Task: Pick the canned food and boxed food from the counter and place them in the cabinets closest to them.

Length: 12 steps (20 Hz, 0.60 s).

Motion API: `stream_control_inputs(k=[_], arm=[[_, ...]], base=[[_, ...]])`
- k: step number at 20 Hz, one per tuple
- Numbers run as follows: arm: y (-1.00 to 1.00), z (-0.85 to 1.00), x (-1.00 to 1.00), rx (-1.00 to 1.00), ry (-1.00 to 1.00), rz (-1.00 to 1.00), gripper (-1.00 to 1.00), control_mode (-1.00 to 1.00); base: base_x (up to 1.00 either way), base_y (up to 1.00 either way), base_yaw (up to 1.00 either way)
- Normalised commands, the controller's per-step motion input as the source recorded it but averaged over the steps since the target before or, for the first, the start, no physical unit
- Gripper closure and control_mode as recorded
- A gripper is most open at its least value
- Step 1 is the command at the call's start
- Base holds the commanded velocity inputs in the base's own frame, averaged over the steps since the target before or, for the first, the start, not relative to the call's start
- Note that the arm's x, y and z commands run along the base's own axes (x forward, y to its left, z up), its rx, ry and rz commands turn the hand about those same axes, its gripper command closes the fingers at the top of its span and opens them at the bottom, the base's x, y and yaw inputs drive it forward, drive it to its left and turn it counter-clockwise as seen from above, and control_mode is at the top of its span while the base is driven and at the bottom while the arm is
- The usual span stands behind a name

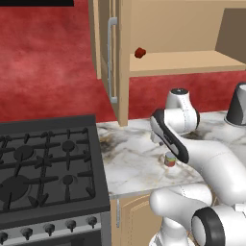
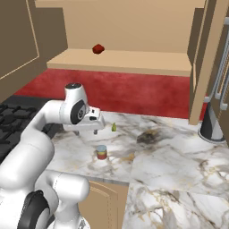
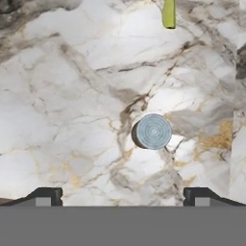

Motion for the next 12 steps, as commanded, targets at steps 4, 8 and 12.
stream_control_inputs(k=[4,8,12], arm=[[-0.09,-0.29,0.04,0.0,0.0,0.03,-1.0,-1.0],[-0.1,-0.29,0.09,0.0,0.0,0.03,-1.0,-1.0],[-0.1,-0.3,0.12,0.0,0.0,0.02,-1.0,-1.0]], base=[[0.0,0.0,0.0],[0.0,0.0,0.0],[0.0,0.0,0.0]])
